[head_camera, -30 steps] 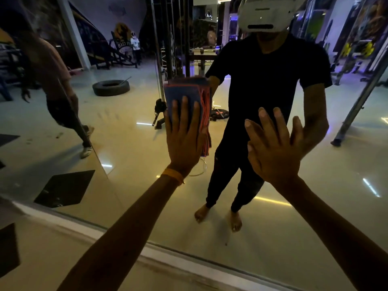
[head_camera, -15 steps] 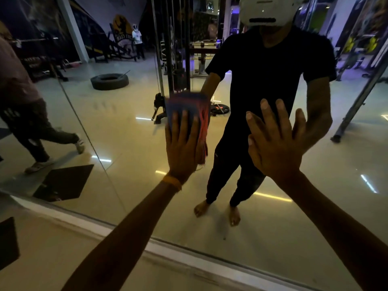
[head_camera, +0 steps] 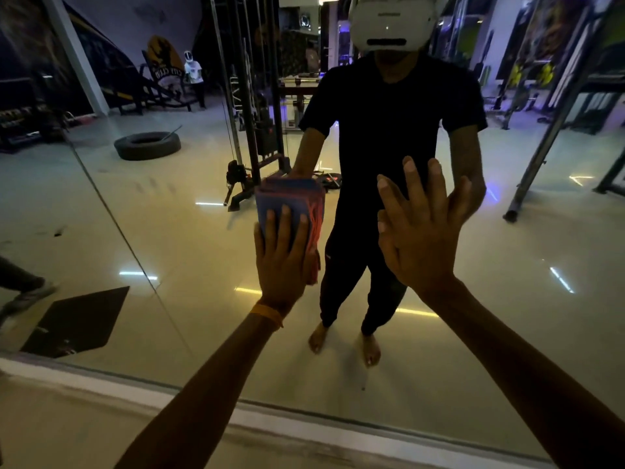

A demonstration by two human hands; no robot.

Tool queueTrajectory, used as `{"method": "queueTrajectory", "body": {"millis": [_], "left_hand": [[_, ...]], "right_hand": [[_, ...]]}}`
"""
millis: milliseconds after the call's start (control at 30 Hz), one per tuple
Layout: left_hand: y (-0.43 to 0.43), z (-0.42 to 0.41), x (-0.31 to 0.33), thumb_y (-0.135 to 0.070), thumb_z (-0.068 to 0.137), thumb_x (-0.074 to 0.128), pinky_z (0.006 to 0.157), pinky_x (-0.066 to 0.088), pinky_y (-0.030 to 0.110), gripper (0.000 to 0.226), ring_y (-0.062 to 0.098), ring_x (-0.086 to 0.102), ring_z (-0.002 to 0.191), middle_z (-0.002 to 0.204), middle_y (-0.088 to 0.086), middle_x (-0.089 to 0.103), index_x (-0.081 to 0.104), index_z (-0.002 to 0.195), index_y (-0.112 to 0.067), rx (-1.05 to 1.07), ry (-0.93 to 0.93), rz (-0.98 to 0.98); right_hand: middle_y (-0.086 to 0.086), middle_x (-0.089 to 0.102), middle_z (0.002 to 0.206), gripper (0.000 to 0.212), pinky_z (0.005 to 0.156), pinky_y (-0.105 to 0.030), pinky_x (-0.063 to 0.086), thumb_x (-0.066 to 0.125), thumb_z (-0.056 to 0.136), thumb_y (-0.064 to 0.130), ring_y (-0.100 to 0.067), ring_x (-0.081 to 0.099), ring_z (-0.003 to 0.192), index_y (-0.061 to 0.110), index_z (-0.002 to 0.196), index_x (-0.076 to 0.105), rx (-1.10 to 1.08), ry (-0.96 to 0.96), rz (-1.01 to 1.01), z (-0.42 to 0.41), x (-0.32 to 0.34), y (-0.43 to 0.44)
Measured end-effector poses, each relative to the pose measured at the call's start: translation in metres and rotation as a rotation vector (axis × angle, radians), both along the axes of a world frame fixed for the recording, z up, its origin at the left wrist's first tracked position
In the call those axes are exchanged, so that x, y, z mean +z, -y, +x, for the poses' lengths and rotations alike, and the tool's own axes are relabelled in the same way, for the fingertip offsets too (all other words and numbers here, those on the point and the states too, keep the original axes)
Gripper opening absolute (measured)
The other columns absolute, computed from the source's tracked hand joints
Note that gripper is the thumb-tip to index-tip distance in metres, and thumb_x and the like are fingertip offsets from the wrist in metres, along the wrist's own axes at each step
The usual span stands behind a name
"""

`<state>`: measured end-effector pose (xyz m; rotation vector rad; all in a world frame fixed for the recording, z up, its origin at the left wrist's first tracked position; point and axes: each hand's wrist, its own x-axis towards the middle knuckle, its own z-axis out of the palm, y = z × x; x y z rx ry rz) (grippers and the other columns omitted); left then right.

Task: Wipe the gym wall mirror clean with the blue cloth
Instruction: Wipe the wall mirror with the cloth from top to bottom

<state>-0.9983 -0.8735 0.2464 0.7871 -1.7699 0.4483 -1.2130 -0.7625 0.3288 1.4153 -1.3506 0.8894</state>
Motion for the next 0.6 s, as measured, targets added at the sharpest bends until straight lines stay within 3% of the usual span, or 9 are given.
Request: {"method": "queueTrajectory", "body": {"millis": [67,133,267,333,400,600], "left_hand": [[-0.013,0.009,-0.061,-0.043,0.11,0.041,0.13,-0.001,0.052,0.074,0.029,-0.009,0.16,0.174,0.005,-0.012,-0.003,0.166,-0.023,-0.004,0.107,0.046],[-0.023,0.017,-0.085,-0.04,0.106,0.046,0.13,0.0,0.053,0.079,0.029,-0.008,0.16,0.174,0.005,-0.011,-0.003,0.166,-0.022,-0.027,0.119,0.09],[-0.008,0.017,0.002,-0.046,0.112,0.031,0.13,-0.003,0.05,0.068,0.024,-0.012,0.16,0.173,0.0,-0.016,-0.007,0.165,-0.026,-0.106,0.076,-0.02],[0.006,0.014,0.065,-0.048,0.112,0.027,0.13,-0.006,0.049,0.068,0.022,-0.016,0.159,0.171,-0.003,-0.022,-0.012,0.164,-0.028,-0.104,0.066,-0.092],[0.016,0.012,0.089,-0.048,0.112,0.026,0.129,-0.007,0.05,0.068,0.022,-0.018,0.158,0.17,-0.003,-0.025,-0.014,0.163,-0.028,-0.084,0.07,-0.116],[0.005,0.058,-0.057,-0.033,0.098,0.057,0.13,0.003,0.053,0.09,0.029,-0.007,0.16,0.174,0.006,-0.01,-0.001,0.166,-0.021,-0.087,0.293,-0.088]], "right_hand": [[-0.002,0.001,0.173,0.079,0.123,-0.064,0.007,0.055,0.101,0.041,-0.033,0.005,0.159,0.03,0.165,0.01,-0.043,0.024,-0.013,0.007,-0.003,0.005],[-0.002,0.0,0.174,0.079,0.123,-0.066,0.009,0.057,0.101,0.041,-0.033,0.003,0.159,0.028,0.165,0.012,-0.071,0.038,-0.009,0.012,-0.005,0.006],[-0.014,0.028,0.165,0.065,0.123,-0.065,0.013,0.06,0.101,0.038,-0.043,0.027,0.152,0.023,0.158,0.032,-0.096,0.063,-0.018,0.019,0.0,0.001],[-0.014,0.028,0.166,0.064,0.124,-0.064,0.011,0.058,0.102,0.039,-0.043,0.027,0.153,0.023,0.159,0.032,-0.123,0.083,0.001,0.024,0.005,-0.004],[-0.013,0.025,0.168,0.064,0.123,-0.066,0.012,0.056,0.103,0.038,-0.041,0.023,0.155,0.023,0.16,0.032,-0.154,0.092,0.03,0.031,0.007,-0.008],[-0.011,0.021,0.169,0.056,0.121,-0.07,0.016,0.044,0.107,0.041,-0.037,0.018,0.157,0.019,0.158,0.04,-0.124,0.123,0.145,0.049,-0.016,-0.017]]}}
